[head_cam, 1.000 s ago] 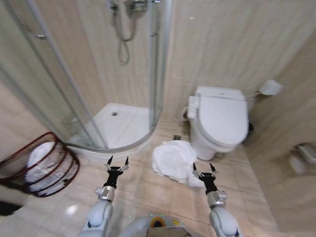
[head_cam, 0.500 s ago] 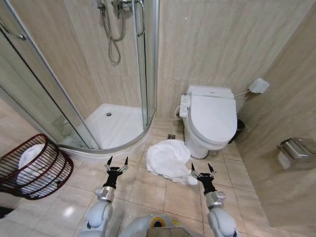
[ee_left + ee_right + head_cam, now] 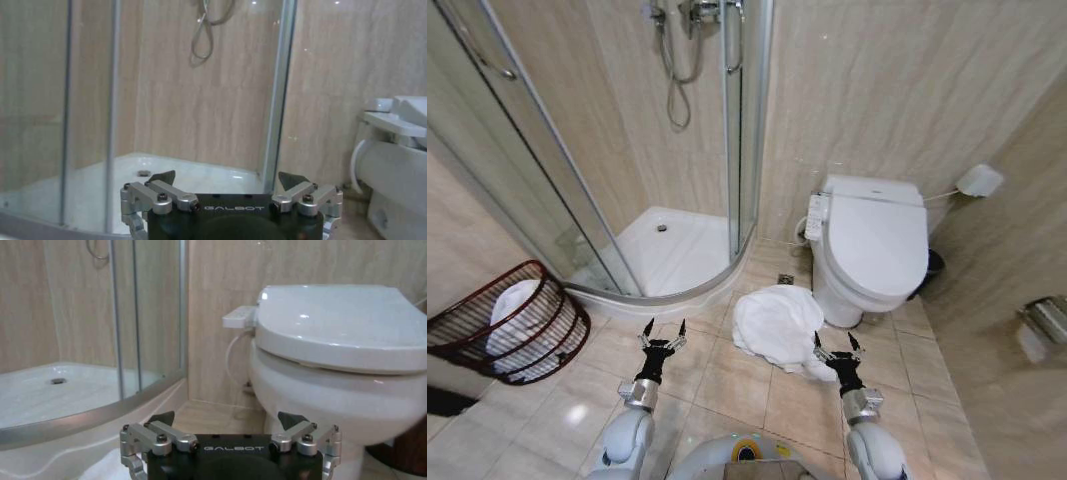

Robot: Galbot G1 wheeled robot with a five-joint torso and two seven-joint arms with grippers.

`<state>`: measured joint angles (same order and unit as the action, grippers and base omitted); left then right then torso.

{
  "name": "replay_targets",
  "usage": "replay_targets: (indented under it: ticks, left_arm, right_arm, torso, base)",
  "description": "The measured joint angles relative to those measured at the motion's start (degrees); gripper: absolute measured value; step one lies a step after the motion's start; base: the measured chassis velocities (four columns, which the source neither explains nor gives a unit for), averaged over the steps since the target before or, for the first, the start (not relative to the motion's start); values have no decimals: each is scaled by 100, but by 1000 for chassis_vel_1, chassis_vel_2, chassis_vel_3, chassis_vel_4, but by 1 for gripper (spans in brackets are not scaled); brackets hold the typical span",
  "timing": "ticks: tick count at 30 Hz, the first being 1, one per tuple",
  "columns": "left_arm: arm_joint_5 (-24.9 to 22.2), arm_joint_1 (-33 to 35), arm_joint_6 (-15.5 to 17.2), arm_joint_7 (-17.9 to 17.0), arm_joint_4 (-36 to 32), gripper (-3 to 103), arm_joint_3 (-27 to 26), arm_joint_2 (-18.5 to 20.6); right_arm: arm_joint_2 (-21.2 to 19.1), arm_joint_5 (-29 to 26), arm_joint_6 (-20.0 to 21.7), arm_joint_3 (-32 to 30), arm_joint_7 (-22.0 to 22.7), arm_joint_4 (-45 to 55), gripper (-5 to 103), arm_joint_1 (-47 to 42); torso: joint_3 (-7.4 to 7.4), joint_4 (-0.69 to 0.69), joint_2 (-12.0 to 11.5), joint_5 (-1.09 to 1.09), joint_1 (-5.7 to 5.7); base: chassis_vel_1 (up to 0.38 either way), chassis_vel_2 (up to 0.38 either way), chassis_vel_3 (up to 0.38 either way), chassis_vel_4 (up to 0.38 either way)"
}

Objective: Discard the used towel into the hamper.

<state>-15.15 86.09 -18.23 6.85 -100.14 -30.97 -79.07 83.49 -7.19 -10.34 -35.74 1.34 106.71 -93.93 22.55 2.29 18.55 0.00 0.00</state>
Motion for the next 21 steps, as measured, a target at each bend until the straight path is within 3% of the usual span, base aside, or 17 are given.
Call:
replay_targets:
  ticks: [9,21]
  left_arm:
    - [11,-79,-159,9,89,100,22,-25]
    - [49,-132,-12,-10,77,100,43,-5]
  right_arm:
    - [-16,-169,-90,-39,-7,-71,100,46]
    - [-27,-208,-104,-77,-36,-94,100,75]
  torso:
    - [0,-1,0,0,0]
    - [0,0,1,0,0]
  base:
    - [18,17,9,15]
    - [-28,26,26,-25]
